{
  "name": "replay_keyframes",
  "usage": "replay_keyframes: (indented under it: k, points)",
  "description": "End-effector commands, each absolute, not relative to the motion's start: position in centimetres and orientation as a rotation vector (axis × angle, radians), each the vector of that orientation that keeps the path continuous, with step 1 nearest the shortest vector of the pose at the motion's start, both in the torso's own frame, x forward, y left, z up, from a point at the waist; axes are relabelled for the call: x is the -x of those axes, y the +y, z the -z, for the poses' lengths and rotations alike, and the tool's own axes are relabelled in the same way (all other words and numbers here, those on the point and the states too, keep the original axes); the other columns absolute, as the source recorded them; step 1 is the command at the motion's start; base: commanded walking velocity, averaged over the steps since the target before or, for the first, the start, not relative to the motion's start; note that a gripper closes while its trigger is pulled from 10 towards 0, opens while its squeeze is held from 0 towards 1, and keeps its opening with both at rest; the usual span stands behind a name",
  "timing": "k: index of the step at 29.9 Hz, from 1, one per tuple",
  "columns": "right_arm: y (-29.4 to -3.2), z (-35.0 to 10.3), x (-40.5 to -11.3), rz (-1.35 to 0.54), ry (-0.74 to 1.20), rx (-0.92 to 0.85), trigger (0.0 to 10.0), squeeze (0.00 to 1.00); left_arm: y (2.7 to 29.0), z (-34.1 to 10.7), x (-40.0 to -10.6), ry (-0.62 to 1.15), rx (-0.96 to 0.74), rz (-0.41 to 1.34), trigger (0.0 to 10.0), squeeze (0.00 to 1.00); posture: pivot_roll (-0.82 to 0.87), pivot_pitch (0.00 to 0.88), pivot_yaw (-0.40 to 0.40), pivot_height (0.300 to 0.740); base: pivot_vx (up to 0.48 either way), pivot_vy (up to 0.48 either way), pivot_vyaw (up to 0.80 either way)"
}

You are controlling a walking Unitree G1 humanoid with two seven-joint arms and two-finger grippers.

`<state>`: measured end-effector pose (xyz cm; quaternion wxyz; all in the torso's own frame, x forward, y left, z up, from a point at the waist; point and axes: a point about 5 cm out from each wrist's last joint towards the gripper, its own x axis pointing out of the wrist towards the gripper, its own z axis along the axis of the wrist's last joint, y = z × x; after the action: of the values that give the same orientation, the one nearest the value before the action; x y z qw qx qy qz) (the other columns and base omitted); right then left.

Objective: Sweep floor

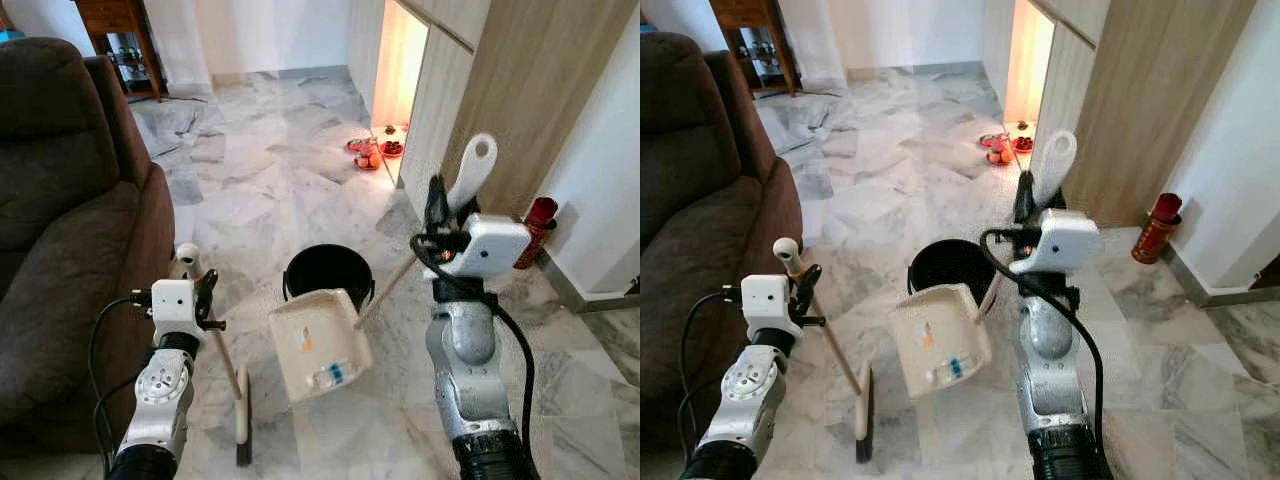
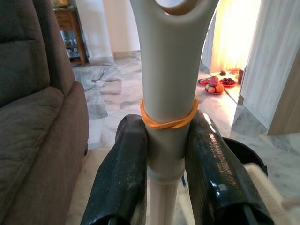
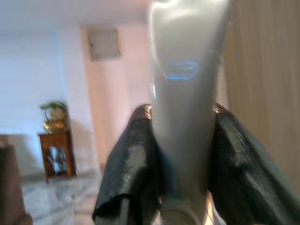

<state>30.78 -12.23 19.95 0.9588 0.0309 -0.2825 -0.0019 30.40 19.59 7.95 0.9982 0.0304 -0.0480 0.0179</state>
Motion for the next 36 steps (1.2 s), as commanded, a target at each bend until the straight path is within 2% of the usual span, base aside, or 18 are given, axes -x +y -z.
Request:
replay_keyframes:
  k: [1, 23, 36]
  points:
    - [-11.9, -22.9, -30.3, -0.002, -0.69, -0.093, 10.0, 0.0, 19.7, -8.9, -30.6, -0.142, -0.087, -0.03, 10.0, 0.0, 0.12, 0.0, 0.04, 0.74, 0.277, 0.0, 0.0]
    - [-12.3, -23.8, -30.5, 0.01, -0.675, -0.103, 10.0, 0.0, 19.9, -9.1, -30.5, -0.153, -0.09, -0.048, 10.0, 0.0, 0.12, 0.0, 0.039, 0.74, 0.334, 0.0, 0.0]
    - [-11.9, -24.1, -30.4, -0.023, -0.687, -0.138, 10.0, 0.0, 20.0, -9.4, -30.7, -0.162, -0.095, -0.048, 10.0, 0.0, 0.13, 0.0, 0.041, 0.74, 0.363, 0.0, 0.64]
